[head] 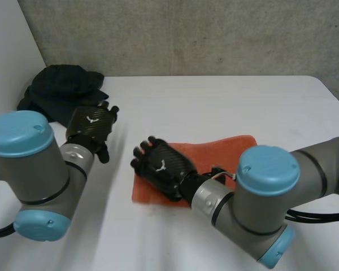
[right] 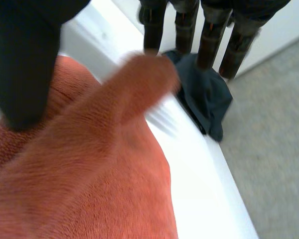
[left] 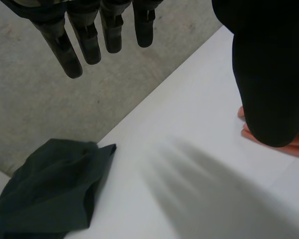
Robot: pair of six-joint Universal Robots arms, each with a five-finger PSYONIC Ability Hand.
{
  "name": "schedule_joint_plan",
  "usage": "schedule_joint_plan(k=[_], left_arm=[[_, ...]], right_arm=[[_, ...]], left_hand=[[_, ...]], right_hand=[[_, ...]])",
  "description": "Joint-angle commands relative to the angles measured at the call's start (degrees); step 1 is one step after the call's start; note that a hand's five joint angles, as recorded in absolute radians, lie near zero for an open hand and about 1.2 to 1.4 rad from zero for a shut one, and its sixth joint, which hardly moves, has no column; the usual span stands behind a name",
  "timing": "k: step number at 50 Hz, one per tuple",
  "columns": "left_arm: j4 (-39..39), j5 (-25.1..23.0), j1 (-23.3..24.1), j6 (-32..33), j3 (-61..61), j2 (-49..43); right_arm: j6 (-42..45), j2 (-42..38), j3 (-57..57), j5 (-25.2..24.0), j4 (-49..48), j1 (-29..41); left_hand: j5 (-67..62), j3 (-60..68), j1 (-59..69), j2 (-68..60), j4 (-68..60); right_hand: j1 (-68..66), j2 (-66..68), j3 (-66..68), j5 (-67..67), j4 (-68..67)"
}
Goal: Fold the laundry.
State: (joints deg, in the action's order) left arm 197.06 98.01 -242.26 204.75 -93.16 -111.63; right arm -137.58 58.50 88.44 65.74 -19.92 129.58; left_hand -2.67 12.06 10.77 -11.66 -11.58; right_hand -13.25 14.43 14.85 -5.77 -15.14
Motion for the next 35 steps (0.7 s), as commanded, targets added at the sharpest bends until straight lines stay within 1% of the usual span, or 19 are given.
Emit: schedule_joint_plan(k=[1, 2, 5, 6, 8, 11, 13, 15, 16, 18, 19, 20, 21, 23, 24, 28, 30, 34, 35], left_arm=[[-0.1, -0.1, 4.7, 0.0, 5.4, -2.5], [0.0, -0.2, 6.3, 0.0, 6.7, -3.1], [0.1, -0.4, 8.5, 0.1, 8.8, -4.1], [0.1, -0.7, 9.8, 0.0, 10.0, -5.2], [0.1, -1.4, 10.9, 0.0, 11.1, -6.4], [0.0, -3.5, 12.4, 0.2, 12.7, -8.9], [-0.4, -4.6, 12.7, 0.3, 14.0, -11.0], [-0.9, -4.3, 12.7, 0.6, 14.8, -12.6], [-1.4, -4.1, 12.7, 0.7, 15.1, -13.3], [-3.8, -2.9, 12.3, 1.0, 15.6, -15.3], [-4.7, -2.5, 12.3, 1.1, 15.7, -15.5], [-5.4, -2.0, 12.3, 1.2, 15.6, -15.7], [-7.0, -1.3, 12.2, 1.4, 15.3, -15.6], [-8.3, -0.8, 12.2, 1.4, 14.8, -15.6], [-9.0, -0.5, 12.3, 1.4, 14.4, -15.6], [-11.6, -0.1, 12.5, 1.7, 12.1, -14.5], [-13.2, 0.0, 12.5, 1.4, 10.8, -12.3], [-14.7, 0.3, 12.5, 0.9, 8.9, -8.4], [-14.7, 0.6, 12.5, 0.8, 8.7, -7.3]], right_arm=[[-17.1, 8.0, 1.3, 5.6, 7.2, -11.7], [-19.1, 8.7, 1.6, 6.0, 8.5, -13.1], [-24.0, 11.4, 4.4, 5.8, 14.1, -17.4], [-24.2, 11.5, 5.2, 5.7, 15.2, -18.0], [-23.3, 12.2, 8.3, 5.6, 16.9, -20.2], [-20.9, 12.3, 11.8, 6.2, 16.4, -23.1], [-17.0, 12.1, 14.8, 6.7, 14.9, -26.0], [-14.1, 11.7, 16.4, 6.7, 13.8, -27.7], [-11.4, 11.3, 17.5, 6.7, 12.4, -28.8], [-9.4, 10.3, 17.8, 7.1, 11.1, -29.6], [-8.5, 9.5, 17.6, 7.5, 10.9, -30.0], [-6.8, 8.1, 17.1, 8.5, 11.1, -30.7], [-6.0, 7.9, 17.0, 9.1, 11.3, -31.0], [-4.2, 7.7, 16.9, 11.7, 11.6, -31.5], [-2.7, 7.9, 16.8, 14.4, 11.6, -31.7], [0.4, 9.6, 15.2, 19.2, 10.5, -30.9], [0.8, 11.4, 14.0, 19.8, 10.8, -29.5], [1.4, 14.9, 9.4, 20.0, 10.9, -21.1], [1.1, 14.7, 7.2, 19.9, 11.0, -17.3]], left_hand=[[2.7, -2.1, -0.8, 1.7, 1.6], [2.7, -2.1, -0.8, 1.7, 1.6], [2.7, -2.1, -0.8, 1.7, 1.6], [2.7, -2.1, -0.8, 1.7, 1.6], [2.7, -2.1, -0.8, 1.7, 1.6], [2.7, -2.1, -0.8, 1.7, 1.6], [2.7, -2.1, -0.8, 1.7, 1.6], [2.7, -2.1, -0.8, 1.7, 1.6], [2.7, -2.1, -0.8, 1.7, 1.6], [2.5, -1.8, -0.6, 1.4, 1.4], [2.5, -1.8, -0.6, 1.4, 1.4], [2.3, -1.7, -0.4, 1.3, 1.2], [2.3, -1.7, -0.4, 1.3, 1.2], [2.1, -1.5, -0.2, 1.1, 1.0], [2.1, -1.5, -0.2, 1.1, 1.0], [2.1, -1.5, -0.2, 1.1, 1.0], [2.1, -1.5, -0.2, 1.1, 1.0], [1.9, -1.3, -0.1, 0.9, 0.9], [1.9, -1.3, -0.1, 0.9, 0.9]], right_hand=[[3.3, -4.4, -4.9, 5.8, 5.1], [3.3, -4.4, -4.9, 5.8, 5.1], [3.3, -4.4, -4.9, 5.8, 5.1], [3.3, -4.4, -4.9, 5.8, 5.1], [3.3, -4.4, -4.9, 5.8, 5.1], [3.3, -4.4, -4.9, 5.8, 5.1], [2.7, -3.9, -4.3, 5.2, 4.6], [-5.7, 4.5, 4.1, -3.2, -3.8], [-15.9, 14.7, 14.3, -13.4, -14.0], [-28.9, 27.7, 27.3, -26.4, -27.0], [-37.6, 36.4, 36.0, -35.1, -35.7], [-58.7, 57.5, 57.1, -56.2, -56.8], [-66.7, 65.5, 65.1, -64.1, -64.8], [-66.7, 65.6, 65.1, -64.2, -64.9], [-66.7, 65.6, 65.1, -64.2, -64.9], [-66.7, 65.6, 65.1, -64.2, -64.9], [-66.7, 65.6, 65.1, -64.2, -64.9], [-66.7, 65.6, 65.1, -64.2, -64.9], [-66.7, 65.6, 65.1, -64.2, -64.9]])
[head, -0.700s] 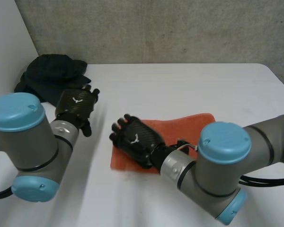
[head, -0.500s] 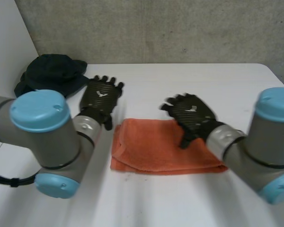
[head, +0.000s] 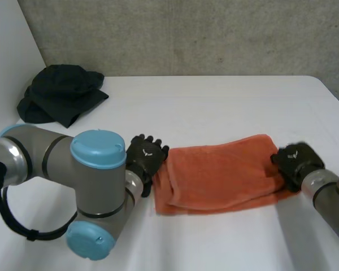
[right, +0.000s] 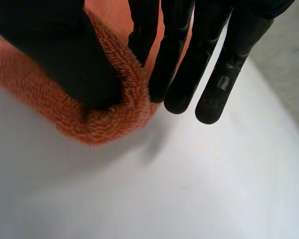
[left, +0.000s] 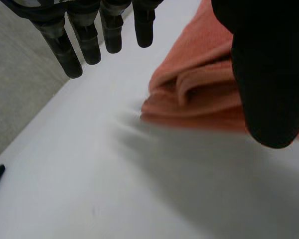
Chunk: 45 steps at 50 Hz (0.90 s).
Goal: Fold the laundry.
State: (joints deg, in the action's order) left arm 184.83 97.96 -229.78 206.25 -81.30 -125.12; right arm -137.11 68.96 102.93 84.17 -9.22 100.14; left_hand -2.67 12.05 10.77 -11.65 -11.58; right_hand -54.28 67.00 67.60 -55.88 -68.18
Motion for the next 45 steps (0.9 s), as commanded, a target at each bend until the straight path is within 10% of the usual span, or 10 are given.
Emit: schedule_joint_plan(k=[1, 13, 15, 20, 32, 45], left_arm=[[-2.4, 0.9, 0.0, -0.7, -3.3, 7.3], [-2.1, 6.2, -7.0, -1.3, -5.4, 19.5], [-1.9, 6.2, -8.5, -1.6, -5.6, 19.7], [-0.3, 5.8, -8.9, -5.7, -5.5, 19.6], [1.8, -7.6, -3.8, -20.6, -1.0, 13.2], [-7.3, -6.2, 0.1, -20.3, 1.5, 0.3]], right_arm=[[0.7, 4.2, -8.3, 1.4, 0.3, 13.8], [1.1, -4.7, -12.8, -5.7, -1.9, 36.4], [0.6, -6.1, -12.7, -6.3, -1.7, 36.4], [-4.0, -5.3, -11.7, -6.7, -2.1, 35.4], [-36.5, 3.3, -13.6, -7.5, 6.0, 16.1], [-35.9, -9.7, -20.1, -7.6, 13.3, 15.9]], left_hand=[[1.9, -1.3, -0.1, 0.9, 0.9], [2.7, -2.1, -0.8, 1.7, 1.6], [2.7, -2.1, -0.8, 1.7, 1.6], [2.7, -2.1, -0.8, 1.7, 1.6], [2.1, -1.5, -0.2, 1.1, 1.0], [1.8, -1.2, 0.1, 0.8, 0.7]], right_hand=[[-25.7, 13.0, 12.4, -14.1, -11.8], [-25.7, 13.0, 12.4, -14.1, -11.8], [-25.7, 13.0, 12.4, -14.1, -11.8], [44.3, -57.0, -57.6, 55.9, 58.2], [44.3, -57.0, -57.6, 55.9, 58.2], [44.3, -57.0, -57.6, 55.9, 58.2]])
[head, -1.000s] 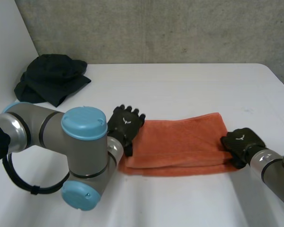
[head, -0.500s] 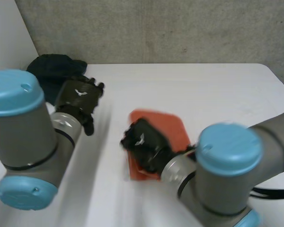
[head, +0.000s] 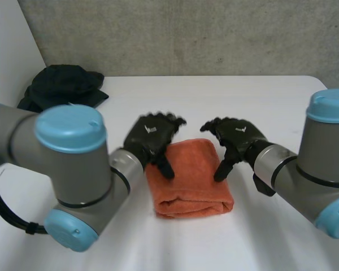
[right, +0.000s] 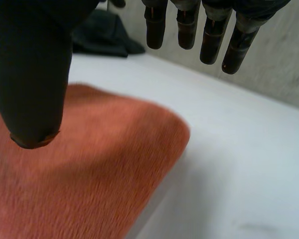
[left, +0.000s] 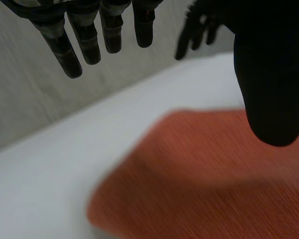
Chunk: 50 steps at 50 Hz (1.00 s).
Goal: Fold the laundry.
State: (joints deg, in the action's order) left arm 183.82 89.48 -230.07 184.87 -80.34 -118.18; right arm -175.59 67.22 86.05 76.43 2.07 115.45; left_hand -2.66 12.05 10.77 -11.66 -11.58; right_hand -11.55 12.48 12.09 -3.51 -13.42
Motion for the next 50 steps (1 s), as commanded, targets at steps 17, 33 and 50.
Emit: schedule_joint_plan(k=[17, 33, 50], left_arm=[[-8.1, 6.1, 0.5, 7.1, 2.5, -1.6], [-9.6, -10.7, -5.2, 3.4, 3.8, 13.0], [-12.1, -13.2, -5.7, 2.3, 4.2, 12.1]], right_arm=[[11.1, -4.1, -0.4, 3.8, -0.7, -0.2], [-1.4, 7.2, 16.1, 3.2, -2.9, -7.6], [-7.0, -1.2, 17.6, -3.5, -10.4, -4.3]], left_hand=[[2.7, -2.1, -0.8, 1.7, 1.6], [1.9, -1.3, -0.1, 0.9, 0.9], [1.9, -1.3, -0.1, 0.9, 0.9]], right_hand=[[1.6, -2.5, -2.1, 3.5, 3.4], [1.6, -2.5, -2.1, 3.5, 3.4], [1.5, -2.4, -2.0, 3.4, 3.3]])
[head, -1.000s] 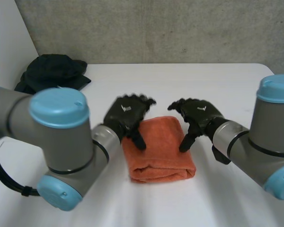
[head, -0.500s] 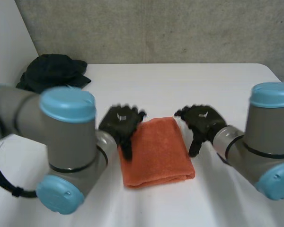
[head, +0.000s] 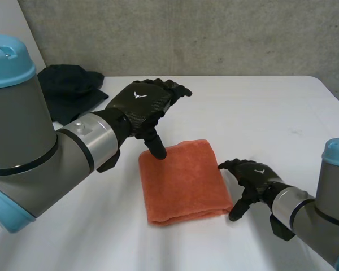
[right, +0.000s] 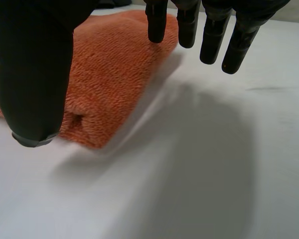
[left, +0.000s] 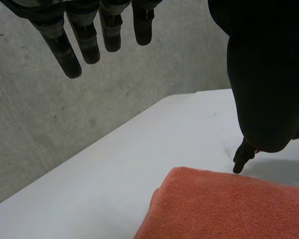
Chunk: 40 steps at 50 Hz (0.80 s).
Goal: Fold the laundry.
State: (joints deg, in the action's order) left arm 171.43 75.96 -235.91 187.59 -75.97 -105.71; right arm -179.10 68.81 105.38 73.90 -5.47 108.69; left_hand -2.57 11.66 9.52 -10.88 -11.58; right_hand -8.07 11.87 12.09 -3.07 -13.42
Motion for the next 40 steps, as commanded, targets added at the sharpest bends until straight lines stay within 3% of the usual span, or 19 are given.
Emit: schedule_joint_plan(k=[1, 17, 21, 22, 25, 26, 31, 40], left_arm=[[0.3, 0.3, 0.1, -0.5, -0.1, -0.4], [0.5, 0.2, 0.2, -0.7, -0.6, -0.8], [0.6, 0.2, 0.2, -0.7, -0.7, -0.9], [0.6, 0.2, 0.2, -0.7, -0.7, -0.9], [0.6, 0.2, 0.1, -0.7, -0.8, -0.9], [0.6, 0.2, 0.1, -0.7, -0.8, -0.9], [0.5, 0.3, 0.3, -0.7, -0.8, -0.9], [0.6, 0.2, 0.7, -1.1, -0.7, -0.7]], right_arm=[[-3.8, -3.2, -2.3, -0.9, -3.0, 2.9], [-5.5, -9.5, -8.6, -0.3, -3.1, 6.9], [-6.4, -11.3, -10.6, 0.0, -3.1, 6.9], [-6.8, -11.8, -11.8, 0.1, -3.1, 6.8], [-6.7, -12.3, -13.5, 0.9, -3.1, 6.8], [-6.6, -12.6, -15.1, 2.0, -3.2, 6.7], [-5.8, -16.2, -23.8, 6.1, -2.4, 6.3], [-2.5, -27.1, -47.1, 7.2, 2.6, 0.7]], left_hand=[[1.9, -0.9, 1.2, 0.2, 0.9], [1.7, -0.8, 1.4, 0.0, 0.7], [1.7, -0.8, 1.4, 0.0, 0.7], [1.7, -0.8, 1.4, 0.0, 0.7], [1.7, -0.8, 1.4, 0.0, 0.7], [1.7, -0.8, 1.4, 0.0, 0.7], [1.7, -0.8, 1.4, 0.0, 0.7], [1.7, -0.8, 1.4, 0.0, 0.7]], right_hand=[[-2.4, -1.4, -1.7, 2.7, 3.0], [-11.1, 7.3, 7.1, -6.1, -5.7], [-28.2, 24.4, 24.2, -23.2, -22.9], [-42.7, 38.9, 38.7, -37.7, -37.4], [-69.9, 66.1, 65.9, -64.9, -64.5], [-71.9, 68.1, 67.9, -66.9, -66.6], [-71.9, 68.1, 67.9, -66.9, -66.6], [-71.9, 68.1, 67.9, -66.9, -66.6]])
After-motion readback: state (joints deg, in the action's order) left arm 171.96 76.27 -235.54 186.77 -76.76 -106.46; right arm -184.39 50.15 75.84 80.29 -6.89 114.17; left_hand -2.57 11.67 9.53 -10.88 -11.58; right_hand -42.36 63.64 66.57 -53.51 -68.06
